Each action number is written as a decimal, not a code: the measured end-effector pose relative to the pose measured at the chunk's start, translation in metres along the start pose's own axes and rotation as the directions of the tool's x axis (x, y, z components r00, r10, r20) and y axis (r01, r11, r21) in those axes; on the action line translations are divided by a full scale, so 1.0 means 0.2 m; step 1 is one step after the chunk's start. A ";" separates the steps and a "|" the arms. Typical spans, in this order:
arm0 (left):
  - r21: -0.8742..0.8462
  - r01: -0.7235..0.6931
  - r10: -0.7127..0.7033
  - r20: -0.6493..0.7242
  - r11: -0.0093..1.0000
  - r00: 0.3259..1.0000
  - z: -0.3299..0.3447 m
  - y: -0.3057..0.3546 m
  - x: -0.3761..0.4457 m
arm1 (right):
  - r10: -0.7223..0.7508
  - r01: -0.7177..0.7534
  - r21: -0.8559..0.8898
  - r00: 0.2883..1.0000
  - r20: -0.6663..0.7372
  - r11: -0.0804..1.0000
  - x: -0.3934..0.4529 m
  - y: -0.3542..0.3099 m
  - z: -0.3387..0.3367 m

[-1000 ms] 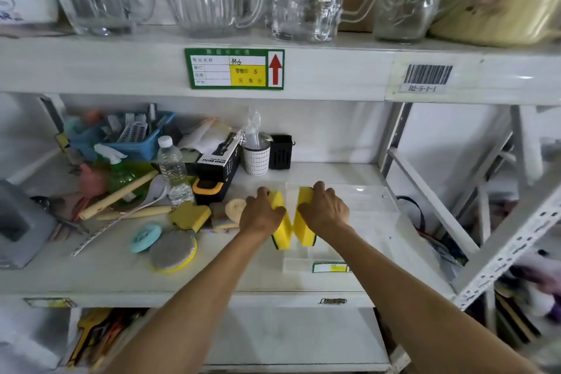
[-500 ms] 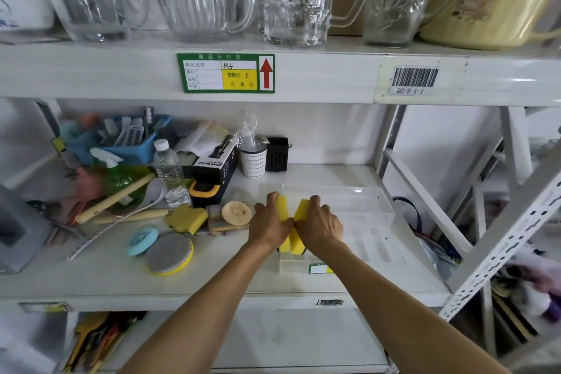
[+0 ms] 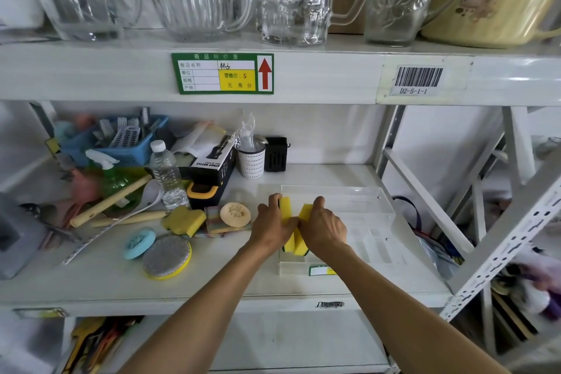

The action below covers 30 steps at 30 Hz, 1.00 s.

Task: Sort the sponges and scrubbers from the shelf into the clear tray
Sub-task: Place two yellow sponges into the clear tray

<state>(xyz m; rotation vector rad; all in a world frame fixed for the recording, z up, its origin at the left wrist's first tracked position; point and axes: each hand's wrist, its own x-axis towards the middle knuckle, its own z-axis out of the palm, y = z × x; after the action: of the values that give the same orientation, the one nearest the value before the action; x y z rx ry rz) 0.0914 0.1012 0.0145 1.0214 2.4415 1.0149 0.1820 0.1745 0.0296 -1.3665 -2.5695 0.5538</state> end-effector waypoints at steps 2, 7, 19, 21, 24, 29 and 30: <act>-0.014 -0.013 0.013 0.013 1.000 1.000 0.01 -0.02 -0.01 | -0.003 0.003 0.001 1.000 0.005 1.000 -0.01 0.01 0.01; -0.016 -0.098 0.098 -0.002 0.995 0.995 0.03 -0.06 -0.06 | -0.008 0.008 0.029 1.000 0.008 1.000 -0.05 0.03 0.04; -0.031 -0.074 0.078 0.147 0.997 0.986 0.04 -0.13 -0.12 | -0.054 0.051 0.046 0.995 0.082 0.998 -0.08 0.02 0.09; -0.052 -0.045 0.054 0.195 0.998 0.979 0.02 -0.14 -0.11 | -0.050 0.048 0.029 0.994 0.099 0.998 -0.06 0.00 0.09; -0.076 -0.050 0.069 0.276 0.996 0.959 0.00 -0.17 -0.09 | -0.020 0.022 -0.014 0.992 0.126 1.000 -0.03 -0.02 0.08; -0.141 -0.109 0.137 0.212 0.984 0.968 -0.04 -0.21 -0.09 | -0.114 0.088 -0.195 0.986 -0.125 0.977 0.00 -0.10 0.04; -0.160 -0.122 0.149 0.167 0.979 0.975 -0.06 -0.22 -0.09 | -0.157 0.120 -0.206 0.972 -0.176 0.971 0.01 -0.14 0.03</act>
<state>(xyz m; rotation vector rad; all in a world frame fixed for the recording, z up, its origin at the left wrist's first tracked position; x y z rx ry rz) 0.0751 0.0611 -0.0091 1.1865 2.1427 1.0806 0.1581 0.1603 0.0342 -1.2135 -2.5871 0.1427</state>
